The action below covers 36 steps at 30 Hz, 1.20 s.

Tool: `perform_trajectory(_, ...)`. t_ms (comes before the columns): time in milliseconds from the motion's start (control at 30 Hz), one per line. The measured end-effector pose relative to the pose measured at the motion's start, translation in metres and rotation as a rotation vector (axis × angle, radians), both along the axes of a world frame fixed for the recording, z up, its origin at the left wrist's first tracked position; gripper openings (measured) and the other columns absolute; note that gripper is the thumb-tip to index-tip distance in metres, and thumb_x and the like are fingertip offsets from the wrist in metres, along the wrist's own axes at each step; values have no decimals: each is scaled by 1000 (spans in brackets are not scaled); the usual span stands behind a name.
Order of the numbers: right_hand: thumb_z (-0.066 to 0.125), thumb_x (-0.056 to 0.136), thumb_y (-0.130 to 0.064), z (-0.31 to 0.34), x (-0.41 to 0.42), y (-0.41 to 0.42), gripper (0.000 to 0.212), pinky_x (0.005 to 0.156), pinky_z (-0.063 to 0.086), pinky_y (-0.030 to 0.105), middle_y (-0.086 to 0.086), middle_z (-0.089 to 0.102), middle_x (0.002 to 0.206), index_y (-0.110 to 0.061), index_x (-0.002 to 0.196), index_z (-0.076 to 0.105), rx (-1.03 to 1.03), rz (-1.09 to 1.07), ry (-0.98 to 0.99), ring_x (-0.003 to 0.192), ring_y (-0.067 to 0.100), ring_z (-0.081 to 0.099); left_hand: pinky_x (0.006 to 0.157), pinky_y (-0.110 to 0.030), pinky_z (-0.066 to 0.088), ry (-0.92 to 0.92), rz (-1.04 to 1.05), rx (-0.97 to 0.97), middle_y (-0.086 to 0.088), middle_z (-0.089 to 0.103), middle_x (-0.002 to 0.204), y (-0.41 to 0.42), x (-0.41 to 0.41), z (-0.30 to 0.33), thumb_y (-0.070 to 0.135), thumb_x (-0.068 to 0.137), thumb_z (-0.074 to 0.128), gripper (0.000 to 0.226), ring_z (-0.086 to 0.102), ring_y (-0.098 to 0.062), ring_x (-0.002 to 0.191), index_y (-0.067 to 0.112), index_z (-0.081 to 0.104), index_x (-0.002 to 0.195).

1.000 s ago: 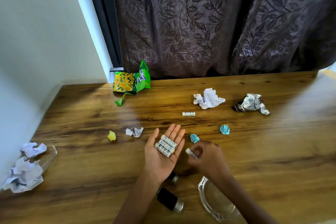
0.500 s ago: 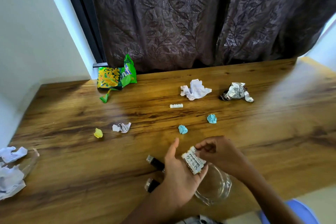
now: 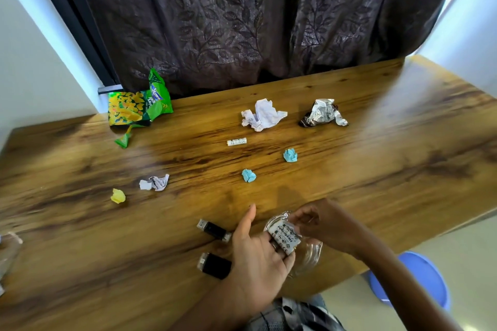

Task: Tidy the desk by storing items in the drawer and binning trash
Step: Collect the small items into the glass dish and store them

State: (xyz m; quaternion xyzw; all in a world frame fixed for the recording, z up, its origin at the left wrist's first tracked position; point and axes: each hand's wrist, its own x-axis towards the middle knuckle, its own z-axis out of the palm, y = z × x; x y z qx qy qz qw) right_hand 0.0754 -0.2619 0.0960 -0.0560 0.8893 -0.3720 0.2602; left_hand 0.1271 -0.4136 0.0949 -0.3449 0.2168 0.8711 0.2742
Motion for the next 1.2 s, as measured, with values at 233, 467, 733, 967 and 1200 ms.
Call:
perform_trajectory(233,63,87,-12,-2,0,-3,21,86,53,25,-6,70,102,-16,106,69,62,30,62,91,3,64,117,-39,20,-57,-3,-54,-23,48,138,-5,6,7,51,87,46,77,38,-30,134,-7,39,137)
perform_trajectory(467,59,90,-14,0,-3,-6,21,82,50,17,-4,70,103,-14,109,68,109,62,118,88,1,62,118,-41,16,-60,13,-126,-22,23,153,-12,10,15,38,91,47,75,22,-31,143,-5,21,145)
perform_trajectory(733,59,89,-16,-2,-7,-2,19,80,51,20,-6,69,99,-18,106,68,131,69,132,88,2,62,116,-41,22,15,5,-156,-21,32,150,-18,16,25,27,91,48,64,30,-31,140,-4,29,144)
perform_trajectory(967,59,90,-16,-2,-13,-13,15,63,42,8,-18,62,82,-20,101,68,65,61,194,76,-7,58,111,-37,31,94,-48,-217,-11,53,136,-18,11,18,25,90,49,42,48,-25,127,5,53,126)
perform_trajectory(1200,58,91,-15,6,-50,-42,16,60,39,5,-15,63,90,-16,103,68,-19,52,314,75,-9,55,106,-35,38,200,-38,-331,-3,63,124,-23,-7,13,22,95,42,32,58,-20,115,10,60,120)
